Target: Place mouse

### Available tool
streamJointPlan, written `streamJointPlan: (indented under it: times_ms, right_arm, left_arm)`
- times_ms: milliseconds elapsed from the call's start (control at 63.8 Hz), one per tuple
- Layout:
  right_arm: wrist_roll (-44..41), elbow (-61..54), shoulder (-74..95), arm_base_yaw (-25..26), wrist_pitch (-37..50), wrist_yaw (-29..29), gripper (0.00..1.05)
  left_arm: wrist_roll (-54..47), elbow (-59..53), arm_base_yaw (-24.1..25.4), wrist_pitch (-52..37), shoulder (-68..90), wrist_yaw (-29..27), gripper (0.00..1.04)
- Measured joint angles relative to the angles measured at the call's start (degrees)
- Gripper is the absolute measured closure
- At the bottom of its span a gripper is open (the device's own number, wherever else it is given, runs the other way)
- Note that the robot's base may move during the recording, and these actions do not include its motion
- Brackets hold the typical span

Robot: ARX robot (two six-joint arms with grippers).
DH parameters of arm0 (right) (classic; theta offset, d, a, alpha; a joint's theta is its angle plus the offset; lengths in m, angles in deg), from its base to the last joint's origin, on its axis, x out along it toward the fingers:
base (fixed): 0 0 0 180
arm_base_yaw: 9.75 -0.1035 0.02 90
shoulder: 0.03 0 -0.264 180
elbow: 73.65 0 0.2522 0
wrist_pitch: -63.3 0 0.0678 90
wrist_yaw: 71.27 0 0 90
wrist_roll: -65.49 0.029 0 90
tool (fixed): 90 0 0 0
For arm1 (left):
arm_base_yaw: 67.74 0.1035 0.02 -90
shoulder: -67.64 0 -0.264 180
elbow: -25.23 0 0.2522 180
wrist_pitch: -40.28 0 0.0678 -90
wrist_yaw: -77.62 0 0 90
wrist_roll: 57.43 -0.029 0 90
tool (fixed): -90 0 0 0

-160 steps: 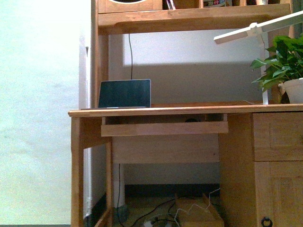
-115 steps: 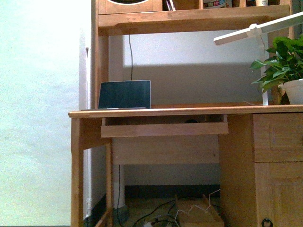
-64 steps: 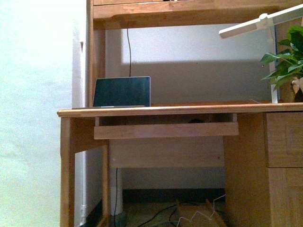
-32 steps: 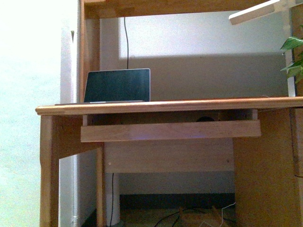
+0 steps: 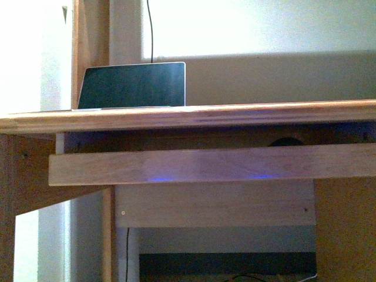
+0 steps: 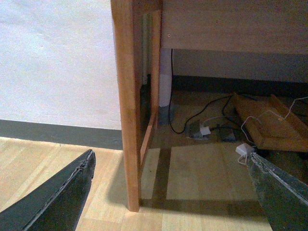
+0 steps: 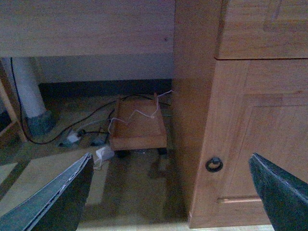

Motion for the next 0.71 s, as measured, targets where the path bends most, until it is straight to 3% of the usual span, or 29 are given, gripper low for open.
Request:
streamJointPlan:
  times_ms: [705]
  right_arm:
    - [0.02, 0.00, 0.00, 0.00, -0.02, 0.00, 0.07]
  left_arm:
    - [0.00, 0.00, 0.00, 0.00, 0.00, 0.00, 0.08]
